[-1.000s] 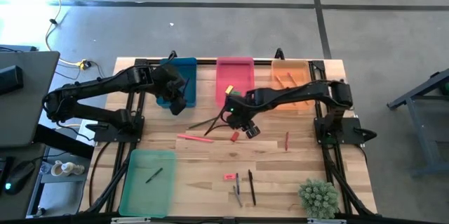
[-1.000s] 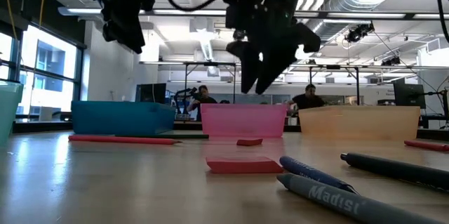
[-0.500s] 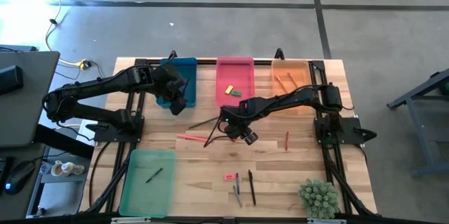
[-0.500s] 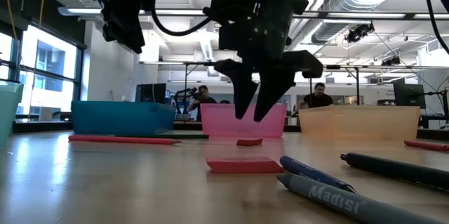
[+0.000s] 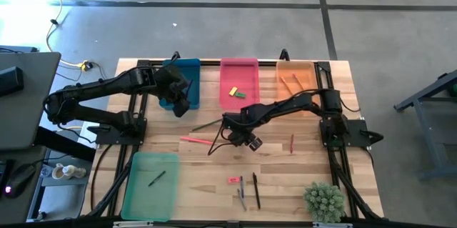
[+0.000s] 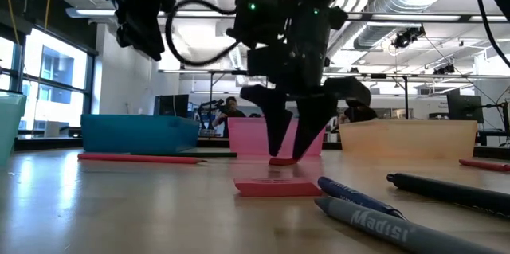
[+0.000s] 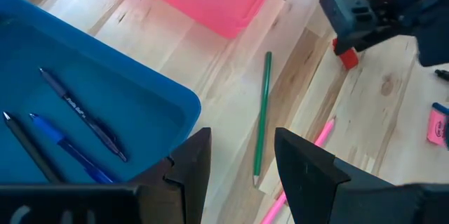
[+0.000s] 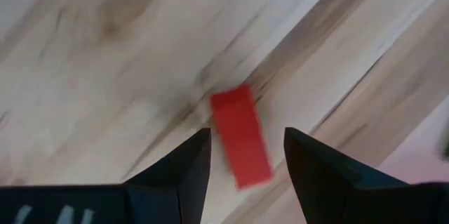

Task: Sort crayons/erasers/pens/pencils in bins
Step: Put the orange eraser into the pink bin

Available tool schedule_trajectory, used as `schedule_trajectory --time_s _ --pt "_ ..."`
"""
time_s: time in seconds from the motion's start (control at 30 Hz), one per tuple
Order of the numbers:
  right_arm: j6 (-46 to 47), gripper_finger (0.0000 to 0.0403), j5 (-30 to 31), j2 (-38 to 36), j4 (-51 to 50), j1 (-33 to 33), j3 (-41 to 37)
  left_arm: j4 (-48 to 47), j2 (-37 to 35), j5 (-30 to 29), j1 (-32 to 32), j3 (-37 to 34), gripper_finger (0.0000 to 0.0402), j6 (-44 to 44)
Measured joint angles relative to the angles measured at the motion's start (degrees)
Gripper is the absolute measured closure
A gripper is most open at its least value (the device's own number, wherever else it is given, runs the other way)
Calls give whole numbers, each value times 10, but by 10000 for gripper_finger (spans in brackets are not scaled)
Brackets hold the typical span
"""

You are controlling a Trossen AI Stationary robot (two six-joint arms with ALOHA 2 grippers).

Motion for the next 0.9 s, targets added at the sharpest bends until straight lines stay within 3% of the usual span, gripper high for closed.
schedule_trajectory --time_s 0.3,0.67,0.9 --pt "5 238 -3 16 -7 -1 3 0 0 -1 -1 0 257 5" --pt "67 348 6 17 -32 5 2 -22 -8 -19 12 0 257 28" --pt "82 356 36 16 -31 21 2 -49 -32 -21 36 0 257 47"
